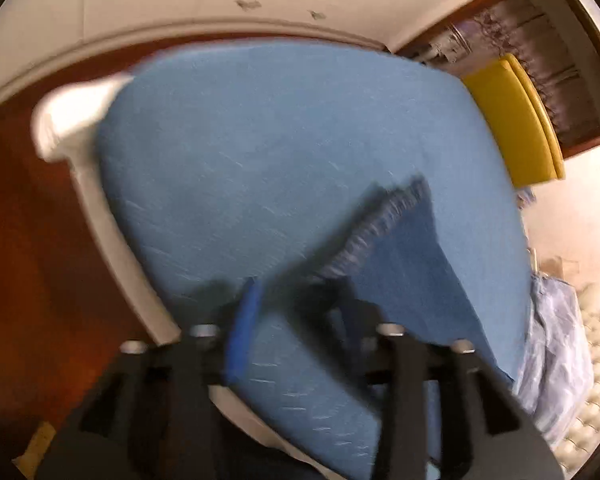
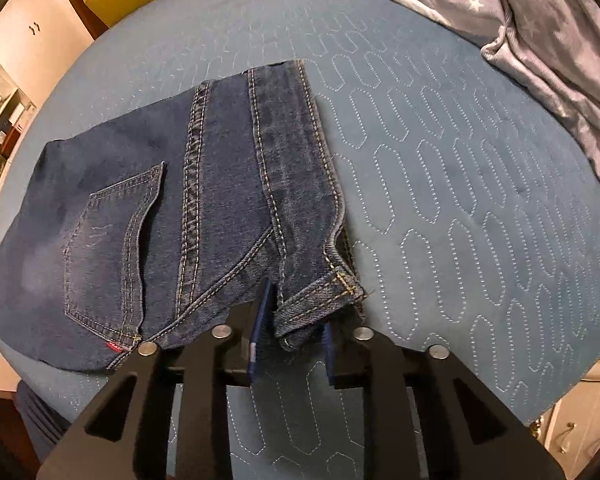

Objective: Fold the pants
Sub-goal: 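Open both tools and release the jeans onto the bed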

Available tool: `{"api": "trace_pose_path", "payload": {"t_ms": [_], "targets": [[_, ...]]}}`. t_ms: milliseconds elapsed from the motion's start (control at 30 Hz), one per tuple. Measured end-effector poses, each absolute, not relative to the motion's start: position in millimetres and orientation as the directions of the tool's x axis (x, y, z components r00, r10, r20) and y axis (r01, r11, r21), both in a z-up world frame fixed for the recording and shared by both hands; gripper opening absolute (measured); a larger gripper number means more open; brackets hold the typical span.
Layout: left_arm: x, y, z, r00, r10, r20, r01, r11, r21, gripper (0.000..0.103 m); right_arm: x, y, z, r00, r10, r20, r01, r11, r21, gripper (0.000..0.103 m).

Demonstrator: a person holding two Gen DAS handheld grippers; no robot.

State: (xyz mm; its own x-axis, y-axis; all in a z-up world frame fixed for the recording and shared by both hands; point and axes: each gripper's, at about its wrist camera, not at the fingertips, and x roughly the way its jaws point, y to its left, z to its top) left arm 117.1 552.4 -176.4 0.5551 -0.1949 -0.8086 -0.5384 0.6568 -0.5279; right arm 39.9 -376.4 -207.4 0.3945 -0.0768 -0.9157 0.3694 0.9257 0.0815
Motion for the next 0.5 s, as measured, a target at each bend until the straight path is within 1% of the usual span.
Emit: {"api": "trace_pose_path", "payload": {"t_ms": [33, 67, 100, 133, 167, 200, 233, 267, 300, 367, 400, 433, 467, 500], "targets": [[113, 558, -170, 0.573, -0.172, -0.801, -0.533, 0.664, -0.524, 0.044, 40, -375, -207, 0.388, -0.095, -0.917, 0.377, 0.924, 0.063, 0.038], [113, 561, -163, 0.589, -0.146, -0.795, -0.524, 0.679, -0.514, 0.044, 40, -374, -205, 0.369, -0.141, -0.918, 0.395, 0.918, 0.018, 0.051], [117, 560, -151, 0.608, -0.119, -0.785, -0.498, 0.712, -0.494, 0.044, 40, -373, -203, 0.342, -0.216, -0.914, 0.429, 0.902, -0.053, 0.074], [124, 556, -142, 0.617, -0.111, -0.779, -0.472, 0.740, -0.479, 0.045, 37, -376, -202, 0.337, -0.252, -0.907, 0.447, 0.891, -0.081, 0.076], [137, 547, -132, 0.622, -0.105, -0.776, -0.432, 0.781, -0.452, 0.047, 34, -378, -199, 0.336, -0.278, -0.900, 0.475, 0.875, -0.093, 0.076], [149, 540, -127, 0.621, -0.095, -0.778, -0.404, 0.812, -0.421, 0.049, 30, -382, -193, 0.345, -0.290, -0.893, 0.515, 0.854, -0.078, 0.076], [163, 531, -123, 0.615, -0.078, -0.785, -0.377, 0.846, -0.378, 0.054, 25, -384, -186, 0.352, -0.316, -0.881, 0.554, 0.829, -0.076, 0.076], [177, 519, -120, 0.607, -0.062, -0.792, -0.345, 0.877, -0.333, 0.060, 24, -379, -177, 0.353, -0.368, -0.860, 0.568, 0.815, -0.115, 0.073], [198, 503, -120, 0.590, -0.050, -0.806, -0.303, 0.912, -0.278, 0.062, 26, -369, -166, 0.370, -0.412, -0.833, 0.547, 0.821, -0.163, 0.073], [226, 483, -126, 0.547, -0.027, -0.837, -0.245, 0.951, -0.191, 0.073, 32, -353, -146, 0.433, -0.449, -0.782, 0.492, 0.844, -0.213, 0.073], [243, 471, -136, 0.503, 0.008, -0.864, -0.214, 0.970, -0.116, 0.074, 37, -342, -137, 0.472, -0.449, -0.759, 0.453, 0.862, -0.228, 0.073], [255, 463, -146, 0.462, 0.049, -0.886, -0.193, 0.980, -0.047, 0.074, 44, -327, -126, 0.522, -0.437, -0.733, 0.395, 0.885, -0.247, 0.073], [264, 459, -153, 0.422, 0.087, -0.902, -0.173, 0.985, 0.014, 0.064, 51, -317, -120, 0.555, -0.419, -0.718, 0.347, 0.902, -0.258, 0.073], [271, 456, -162, 0.384, 0.118, -0.916, -0.149, 0.987, 0.064, 0.052, 58, -306, -114, 0.585, -0.391, -0.711, 0.297, 0.919, -0.260, 0.075]]}}
